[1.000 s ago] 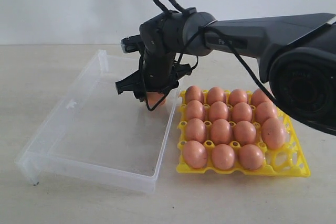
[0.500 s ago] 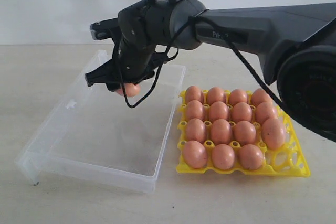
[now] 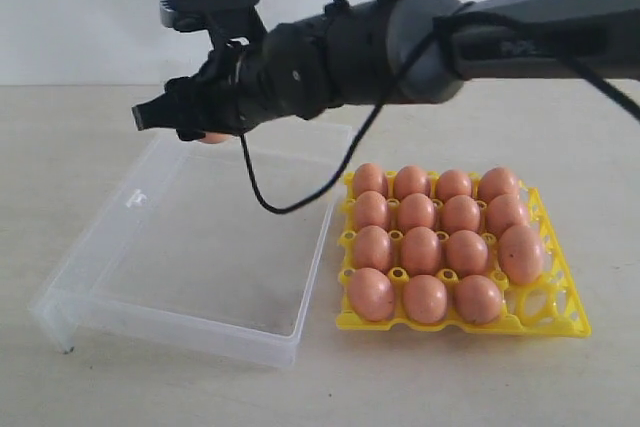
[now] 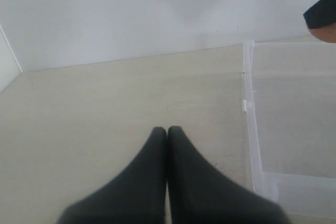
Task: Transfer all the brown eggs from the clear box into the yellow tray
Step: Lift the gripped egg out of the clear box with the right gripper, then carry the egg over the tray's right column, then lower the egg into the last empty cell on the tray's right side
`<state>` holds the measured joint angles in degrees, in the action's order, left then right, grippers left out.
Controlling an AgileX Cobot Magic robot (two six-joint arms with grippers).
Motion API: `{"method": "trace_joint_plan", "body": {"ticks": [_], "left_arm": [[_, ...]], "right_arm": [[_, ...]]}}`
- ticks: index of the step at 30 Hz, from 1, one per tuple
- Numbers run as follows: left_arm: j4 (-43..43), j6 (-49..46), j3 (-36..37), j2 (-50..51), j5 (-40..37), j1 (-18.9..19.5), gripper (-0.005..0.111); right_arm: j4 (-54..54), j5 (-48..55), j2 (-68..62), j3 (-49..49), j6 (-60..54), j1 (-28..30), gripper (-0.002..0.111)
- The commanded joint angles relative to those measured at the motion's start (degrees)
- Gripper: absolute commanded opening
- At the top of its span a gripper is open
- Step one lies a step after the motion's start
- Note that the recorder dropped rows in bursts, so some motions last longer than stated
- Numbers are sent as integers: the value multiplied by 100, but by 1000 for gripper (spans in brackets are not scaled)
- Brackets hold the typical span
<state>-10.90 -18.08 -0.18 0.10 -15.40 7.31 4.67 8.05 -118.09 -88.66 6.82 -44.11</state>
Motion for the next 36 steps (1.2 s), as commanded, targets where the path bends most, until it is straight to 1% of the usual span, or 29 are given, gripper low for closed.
{"method": "trace_joint_plan", "body": {"ticks": [1,7,9,10,11,12,13,14,15,16,19,23,25,26,27,29,31,36], "left_arm": [[-41,52,18,-10,45,6,-4],[-41,52,18,-10,45,6,-4],[-41,52,18,-10,45,6,-4],[-41,52,18,-10,45,6,-4],[-41,52,18,-10,45,6,-4],[-41,52,18,-10,45,6,-4],[-41,52,18,-10,45,6,-4],[-41,52,18,-10,45,6,-4],[-41,52,18,-10,45,6,-4],[-41,52,18,-10,45,6,-4],[-41,52,18,-10,45,6,-4],[-41,52,18,-10,45,6,-4],[-41,52,18,-10,56,6,-4],[-41,52,18,-10,46,6,-4],[-41,52,18,-10,46,6,-4],[-41,52,18,-10,46,6,-4],[-41,52,18,-10,46,6,-4],[-41,52,18,-10,46,6,-4]], "right_arm": [[153,-1315,834,1456,-69,17,0],[153,-2559,2133,3208,168,29,0],[153,-2825,2737,3793,202,54,0],[153,-2871,3371,4350,272,153,0],[153,-2871,3629,4570,272,228,0],[142,-2798,4262,5076,287,429,0],[104,-2734,4510,5249,297,534,0],[103,-2447,5088,5623,442,802,0],[103,-2301,5303,5782,521,903,0],[103,-1954,5789,6074,695,1052,0],[103,-1399,6498,6612,832,1097,0],[103,-1080,6404,7042,935,1097,0],[218,-1446,6256,7167,1145,1097,0],[443,-1780,6246,7235,1246,1097,0],[964,-2173,6246,7370,1258,1097,0],[1542,-2517,6246,7605,1172,1097,0],[1891,-2713,6246,7862,1022,1097,0],[2014,-3378,6246,8445,880,1097,0]]}}
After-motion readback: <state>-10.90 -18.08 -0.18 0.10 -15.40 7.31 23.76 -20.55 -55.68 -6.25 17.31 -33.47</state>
